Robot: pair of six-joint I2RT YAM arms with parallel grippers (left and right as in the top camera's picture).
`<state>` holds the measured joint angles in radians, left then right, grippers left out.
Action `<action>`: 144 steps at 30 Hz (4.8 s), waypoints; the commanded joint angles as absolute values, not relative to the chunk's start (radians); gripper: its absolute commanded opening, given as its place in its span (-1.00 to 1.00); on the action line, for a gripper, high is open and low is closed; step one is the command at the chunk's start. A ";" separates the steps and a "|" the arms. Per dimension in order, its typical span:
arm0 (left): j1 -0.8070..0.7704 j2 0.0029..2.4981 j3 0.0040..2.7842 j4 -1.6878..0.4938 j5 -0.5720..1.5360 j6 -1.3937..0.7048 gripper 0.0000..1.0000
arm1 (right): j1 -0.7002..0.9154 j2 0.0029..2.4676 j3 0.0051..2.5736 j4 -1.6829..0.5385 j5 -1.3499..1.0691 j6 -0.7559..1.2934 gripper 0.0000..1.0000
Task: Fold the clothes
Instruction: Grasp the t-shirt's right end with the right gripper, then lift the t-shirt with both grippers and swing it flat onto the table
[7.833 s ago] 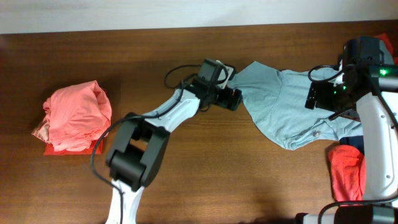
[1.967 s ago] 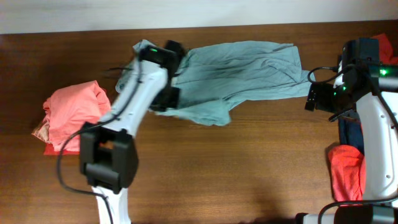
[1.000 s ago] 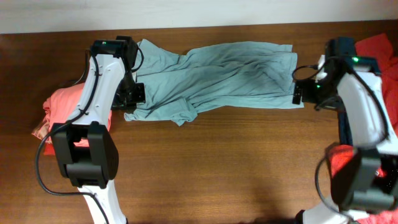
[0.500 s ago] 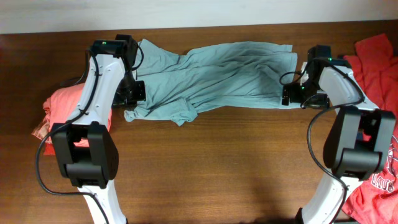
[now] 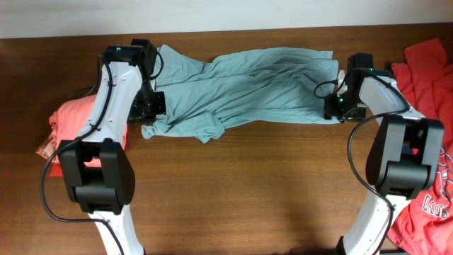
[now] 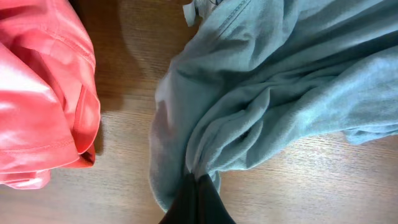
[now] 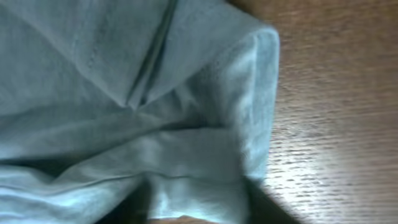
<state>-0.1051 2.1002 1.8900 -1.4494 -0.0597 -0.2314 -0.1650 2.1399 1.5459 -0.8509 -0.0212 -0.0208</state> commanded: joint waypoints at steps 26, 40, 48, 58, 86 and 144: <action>-0.104 2.088 1.898 -1.432 -0.059 -0.237 -0.99 | -0.171 2.143 1.576 -1.175 0.138 -0.002 0.02; -0.104 2.088 1.898 -1.420 -0.060 -0.237 -0.99 | -0.171 2.142 1.636 -1.160 0.045 -0.023 0.00; -0.104 2.089 1.898 -1.421 -0.060 -0.237 -1.00 | -0.171 2.142 1.632 -1.168 0.045 -0.022 -0.29; -0.104 2.088 1.898 -1.423 -0.059 -0.237 -0.99 | -0.171 2.145 1.626 -1.166 0.046 -0.022 -0.30; -0.104 2.088 1.898 -1.424 -0.059 -0.237 -1.00 | -0.171 2.150 1.549 -1.103 0.046 -0.022 -0.32; -0.001 1.825 2.051 -0.896 0.139 -0.159 -0.99 | -0.318 1.602 1.757 -1.000 -0.226 0.033 -0.92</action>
<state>0.0299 1.7466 2.0457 -1.0477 0.0956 -0.2222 -0.3145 1.5642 1.7409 -1.0676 -0.1097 0.0032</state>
